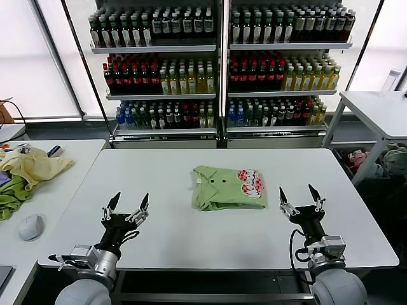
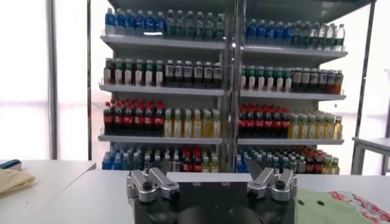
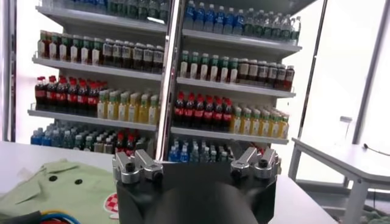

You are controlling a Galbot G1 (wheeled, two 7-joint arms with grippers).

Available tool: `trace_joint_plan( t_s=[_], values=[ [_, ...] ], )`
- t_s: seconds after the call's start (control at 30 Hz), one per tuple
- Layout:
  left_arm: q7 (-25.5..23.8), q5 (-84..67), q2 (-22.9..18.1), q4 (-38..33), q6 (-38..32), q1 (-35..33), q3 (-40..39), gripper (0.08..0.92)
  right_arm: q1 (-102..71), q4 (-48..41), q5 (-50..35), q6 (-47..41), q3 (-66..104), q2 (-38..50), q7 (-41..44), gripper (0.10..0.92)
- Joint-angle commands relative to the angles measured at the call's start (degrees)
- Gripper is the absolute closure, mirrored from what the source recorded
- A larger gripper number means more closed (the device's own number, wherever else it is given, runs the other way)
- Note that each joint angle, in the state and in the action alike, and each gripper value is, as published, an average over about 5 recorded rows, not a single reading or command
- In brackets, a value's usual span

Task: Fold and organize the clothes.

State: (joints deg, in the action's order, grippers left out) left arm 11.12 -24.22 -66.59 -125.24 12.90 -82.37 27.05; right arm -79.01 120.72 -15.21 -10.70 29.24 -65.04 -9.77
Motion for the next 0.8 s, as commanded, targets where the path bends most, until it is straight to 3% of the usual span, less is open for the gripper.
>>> trace_joint_plan(
  t_s=[0.03,0.8],
  values=[
    [-0.2,0.4,-0.1,-1.1,0.0,-1.1,0.1,0.177,-2.5,2.1,0.5,0.7,0.9,-0.1,0.0,0.203],
    [-0.9,0.6,0.1,-2.4,0.0,-2.1,0.6,0.177,-2.9,3.6,2.8,-0.3,1.7,0.0,-2.2,0.203]
  ],
)
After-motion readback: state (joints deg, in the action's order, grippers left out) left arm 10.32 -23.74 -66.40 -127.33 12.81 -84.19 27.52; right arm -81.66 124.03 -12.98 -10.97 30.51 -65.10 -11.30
